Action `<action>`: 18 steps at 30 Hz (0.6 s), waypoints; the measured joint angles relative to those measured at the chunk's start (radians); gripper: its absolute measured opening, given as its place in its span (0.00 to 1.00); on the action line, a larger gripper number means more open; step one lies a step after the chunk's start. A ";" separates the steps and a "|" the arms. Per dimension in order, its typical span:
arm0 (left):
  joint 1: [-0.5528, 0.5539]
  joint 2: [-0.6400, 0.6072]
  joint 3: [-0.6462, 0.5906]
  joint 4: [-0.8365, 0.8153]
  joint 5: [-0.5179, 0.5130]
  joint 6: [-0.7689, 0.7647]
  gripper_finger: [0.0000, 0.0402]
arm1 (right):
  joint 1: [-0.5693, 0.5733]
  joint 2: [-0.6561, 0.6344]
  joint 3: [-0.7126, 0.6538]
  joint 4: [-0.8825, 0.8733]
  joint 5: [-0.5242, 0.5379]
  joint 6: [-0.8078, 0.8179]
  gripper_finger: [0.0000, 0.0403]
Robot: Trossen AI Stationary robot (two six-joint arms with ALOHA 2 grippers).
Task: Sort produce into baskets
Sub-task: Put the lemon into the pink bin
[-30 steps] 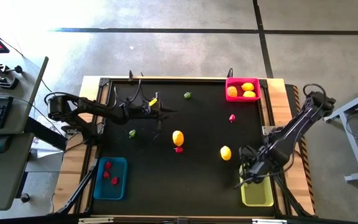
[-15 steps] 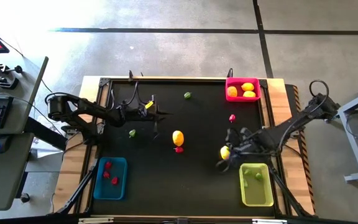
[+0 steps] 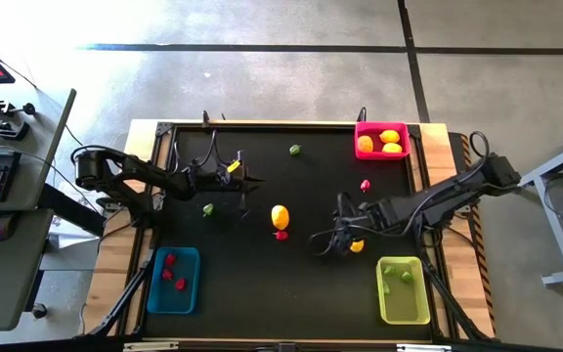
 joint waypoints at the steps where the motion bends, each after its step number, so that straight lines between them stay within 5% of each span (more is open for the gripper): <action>1: 0.000 0.000 0.000 0.000 0.000 0.000 0.00 | 0.000 -0.001 0.000 -0.017 -0.003 0.043 0.65; 12: -0.003 0.000 0.000 -0.007 0.000 0.000 0.00 | 0.009 -0.001 0.104 -0.328 -0.033 0.248 0.68; 18: -0.019 0.000 0.000 -0.029 -0.001 0.000 0.00 | 0.012 0.023 0.085 -0.332 -0.093 0.299 0.68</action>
